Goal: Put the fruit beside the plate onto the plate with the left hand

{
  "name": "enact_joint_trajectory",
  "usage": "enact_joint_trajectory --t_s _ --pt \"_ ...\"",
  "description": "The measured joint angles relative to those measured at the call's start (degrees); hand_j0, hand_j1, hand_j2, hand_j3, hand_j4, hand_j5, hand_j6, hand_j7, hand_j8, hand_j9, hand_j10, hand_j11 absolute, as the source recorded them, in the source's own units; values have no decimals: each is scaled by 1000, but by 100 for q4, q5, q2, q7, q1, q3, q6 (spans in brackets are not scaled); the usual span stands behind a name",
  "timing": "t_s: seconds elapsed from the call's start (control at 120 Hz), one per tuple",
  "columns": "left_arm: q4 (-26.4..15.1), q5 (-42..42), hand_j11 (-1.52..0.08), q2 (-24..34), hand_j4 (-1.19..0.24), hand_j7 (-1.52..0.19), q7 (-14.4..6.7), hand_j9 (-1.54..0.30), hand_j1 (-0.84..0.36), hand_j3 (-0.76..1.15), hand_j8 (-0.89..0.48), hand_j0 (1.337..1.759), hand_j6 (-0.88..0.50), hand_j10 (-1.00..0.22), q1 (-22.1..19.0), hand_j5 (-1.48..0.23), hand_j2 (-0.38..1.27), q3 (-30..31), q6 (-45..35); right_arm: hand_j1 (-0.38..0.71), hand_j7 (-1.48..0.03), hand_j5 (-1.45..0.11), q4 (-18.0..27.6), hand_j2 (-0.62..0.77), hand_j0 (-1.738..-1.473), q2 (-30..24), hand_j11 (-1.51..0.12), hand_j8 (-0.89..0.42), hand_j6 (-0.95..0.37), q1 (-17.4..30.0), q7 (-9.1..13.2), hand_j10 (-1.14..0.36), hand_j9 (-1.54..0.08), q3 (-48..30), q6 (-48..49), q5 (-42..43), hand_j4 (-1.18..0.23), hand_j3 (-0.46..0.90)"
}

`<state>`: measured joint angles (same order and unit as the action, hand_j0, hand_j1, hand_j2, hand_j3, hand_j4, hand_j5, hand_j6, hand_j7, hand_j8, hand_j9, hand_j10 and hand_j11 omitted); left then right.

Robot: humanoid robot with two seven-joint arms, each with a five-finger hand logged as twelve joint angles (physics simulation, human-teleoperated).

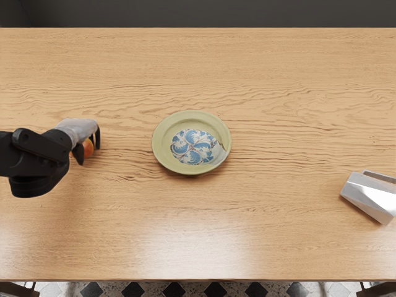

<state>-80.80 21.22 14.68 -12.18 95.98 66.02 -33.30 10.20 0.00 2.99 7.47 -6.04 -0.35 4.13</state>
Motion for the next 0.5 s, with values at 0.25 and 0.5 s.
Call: enact_joint_trajectory --t_s 0.25,0.5 --pt "-25 -350 -1109 253 -791 -1084 138 -1090 -304 0 -337 1651 -379 -533 367 -1108 480 -21 337 -318 -33 -33 0 -5 -1658 0 -33 -26 -26 0 0 -26 -33 -2 0 0 -26 0" --pt "-119 -514 -1170 480 -784 -1195 156 -1145 -351 0 -298 1650 -297 -506 778 -1257 612 -93 952 -318 -34 -34 0 -5 -1658 0 -34 -26 -26 0 0 -26 -34 -2 0 0 -26 0"
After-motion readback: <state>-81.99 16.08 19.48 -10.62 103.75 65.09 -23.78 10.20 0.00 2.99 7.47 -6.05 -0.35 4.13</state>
